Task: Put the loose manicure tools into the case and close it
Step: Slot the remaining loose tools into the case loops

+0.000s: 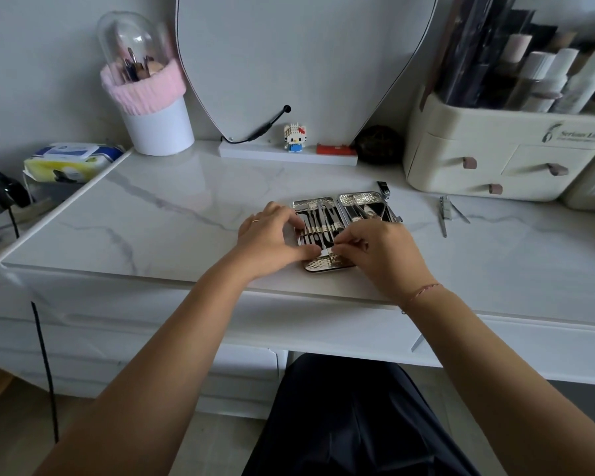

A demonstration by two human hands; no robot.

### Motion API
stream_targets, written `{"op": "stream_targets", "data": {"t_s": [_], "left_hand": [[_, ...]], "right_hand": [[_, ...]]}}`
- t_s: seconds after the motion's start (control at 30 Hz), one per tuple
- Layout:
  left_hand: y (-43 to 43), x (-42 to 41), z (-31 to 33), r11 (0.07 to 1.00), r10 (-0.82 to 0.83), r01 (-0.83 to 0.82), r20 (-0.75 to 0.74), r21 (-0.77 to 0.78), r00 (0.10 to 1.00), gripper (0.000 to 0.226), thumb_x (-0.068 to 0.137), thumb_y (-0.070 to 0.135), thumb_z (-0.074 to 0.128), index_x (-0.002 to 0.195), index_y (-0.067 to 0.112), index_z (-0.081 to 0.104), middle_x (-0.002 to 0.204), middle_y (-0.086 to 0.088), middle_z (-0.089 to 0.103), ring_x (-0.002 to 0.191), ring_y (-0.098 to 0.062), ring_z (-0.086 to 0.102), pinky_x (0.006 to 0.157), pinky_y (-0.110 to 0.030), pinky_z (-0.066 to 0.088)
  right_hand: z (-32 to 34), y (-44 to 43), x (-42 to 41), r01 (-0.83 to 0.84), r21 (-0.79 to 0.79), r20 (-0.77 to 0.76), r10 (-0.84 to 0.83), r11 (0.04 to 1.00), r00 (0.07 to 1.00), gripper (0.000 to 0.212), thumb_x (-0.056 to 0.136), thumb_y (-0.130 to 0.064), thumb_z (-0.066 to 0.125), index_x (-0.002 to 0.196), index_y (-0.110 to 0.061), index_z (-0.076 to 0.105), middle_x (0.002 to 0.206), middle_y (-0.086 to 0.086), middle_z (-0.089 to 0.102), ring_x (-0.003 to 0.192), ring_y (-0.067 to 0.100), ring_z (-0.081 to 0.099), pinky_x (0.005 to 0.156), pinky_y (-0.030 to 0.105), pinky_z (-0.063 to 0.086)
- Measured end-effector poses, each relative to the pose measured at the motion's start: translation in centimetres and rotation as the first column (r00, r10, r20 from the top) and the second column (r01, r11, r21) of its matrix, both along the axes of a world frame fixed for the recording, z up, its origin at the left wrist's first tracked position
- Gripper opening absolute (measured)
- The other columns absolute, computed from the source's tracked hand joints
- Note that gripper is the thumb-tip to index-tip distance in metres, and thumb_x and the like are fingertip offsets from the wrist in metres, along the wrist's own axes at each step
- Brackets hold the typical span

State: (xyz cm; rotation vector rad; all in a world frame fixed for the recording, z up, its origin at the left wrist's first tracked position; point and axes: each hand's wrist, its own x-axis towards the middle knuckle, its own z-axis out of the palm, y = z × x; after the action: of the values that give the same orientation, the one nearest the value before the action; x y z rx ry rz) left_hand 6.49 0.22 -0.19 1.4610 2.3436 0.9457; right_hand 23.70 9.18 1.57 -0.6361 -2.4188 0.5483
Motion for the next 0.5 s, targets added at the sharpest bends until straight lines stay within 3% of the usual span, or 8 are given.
{"op": "stream_targets", "data": {"t_s": [0.1, 0.2, 0.27, 0.33, 0.4, 0.5], "left_hand": [[-0.2, 0.1, 0.1, 1.000, -0.024, 0.024, -0.023, -0.007, 0.999, 0.041, 0.073, 0.052, 0.070, 0.105, 0.031, 0.056, 0.120, 0.010, 0.045, 0.120, -0.014, 0.042, 0.109, -0.041, 0.025], [-0.4, -0.1, 0.2, 0.998, -0.061, 0.061, -0.023, -0.017, 0.998, 0.030, 0.085, 0.056, 0.053, 0.103, 0.032, 0.055, 0.124, 0.009, 0.045, 0.126, -0.013, 0.039, 0.113, -0.042, 0.018], [-0.6, -0.1, 0.3, 0.995, -0.090, 0.090, 0.010, -0.037, 0.996, 0.044, 0.081, 0.069, 0.046, 0.103, 0.032, 0.055, 0.125, 0.011, 0.043, 0.125, -0.010, 0.037, 0.114, -0.043, 0.015], [-0.8, 0.0, 0.3, 0.994, -0.097, 0.097, -0.005, -0.040, 0.995, 0.053, 0.076, 0.071, 0.050, 0.109, 0.029, 0.056, 0.125, 0.012, 0.042, 0.115, -0.004, 0.035, 0.114, -0.043, 0.016], [-0.7, 0.1, 0.2, 0.995, -0.091, 0.090, -0.030, -0.031, 0.995, 0.049, 0.077, 0.065, 0.057, 0.110, 0.029, 0.055, 0.122, 0.013, 0.041, 0.109, -0.001, 0.033, 0.113, -0.044, 0.017], [-0.6, 0.1, 0.1, 0.996, -0.084, 0.083, -0.057, -0.020, 0.995, 0.048, 0.074, 0.063, 0.059, 0.109, 0.030, 0.054, 0.121, 0.014, 0.041, 0.112, -0.004, 0.037, 0.113, -0.044, 0.018]], "right_hand": [[0.8, 0.9, 0.2, -0.089, -0.089, 0.095, 0.097, 0.992, 0.991, 0.010, 0.077, -0.017, 0.073, 0.086, -0.013, 0.075, 0.075, -0.004, 0.068, 0.062, 0.002, 0.054, 0.065, 0.011, 0.041], [1.2, 1.7, -0.1, -0.107, -0.165, 0.137, 0.130, 0.981, 0.982, 0.009, 0.075, -0.018, 0.075, 0.083, -0.014, 0.074, 0.065, -0.011, 0.062, 0.058, -0.005, 0.055, 0.060, 0.006, 0.040], [1.4, 2.0, -0.5, -0.117, -0.186, 0.175, 0.150, 0.976, 0.973, 0.010, 0.073, -0.021, 0.078, 0.080, -0.015, 0.073, 0.063, -0.012, 0.063, 0.058, -0.004, 0.056, 0.058, 0.006, 0.041], [1.6, 2.1, -0.9, -0.106, -0.184, 0.214, 0.145, 0.977, 0.966, 0.013, 0.070, -0.025, 0.080, 0.075, -0.017, 0.071, 0.065, -0.008, 0.064, 0.056, -0.001, 0.057, 0.057, 0.008, 0.040], [1.8, 2.2, -1.1, -0.097, -0.191, 0.241, 0.143, 0.977, 0.960, 0.016, 0.068, -0.026, 0.082, 0.072, -0.018, 0.068, 0.061, -0.009, 0.061, 0.051, -0.004, 0.055, 0.051, 0.007, 0.038], [2.0, 2.1, -1.2, -0.095, -0.214, 0.254, 0.149, 0.972, 0.956, 0.017, 0.067, -0.024, 0.082, 0.071, -0.016, 0.068, 0.058, -0.010, 0.059, 0.045, -0.008, 0.053, 0.045, 0.006, 0.037]]}}
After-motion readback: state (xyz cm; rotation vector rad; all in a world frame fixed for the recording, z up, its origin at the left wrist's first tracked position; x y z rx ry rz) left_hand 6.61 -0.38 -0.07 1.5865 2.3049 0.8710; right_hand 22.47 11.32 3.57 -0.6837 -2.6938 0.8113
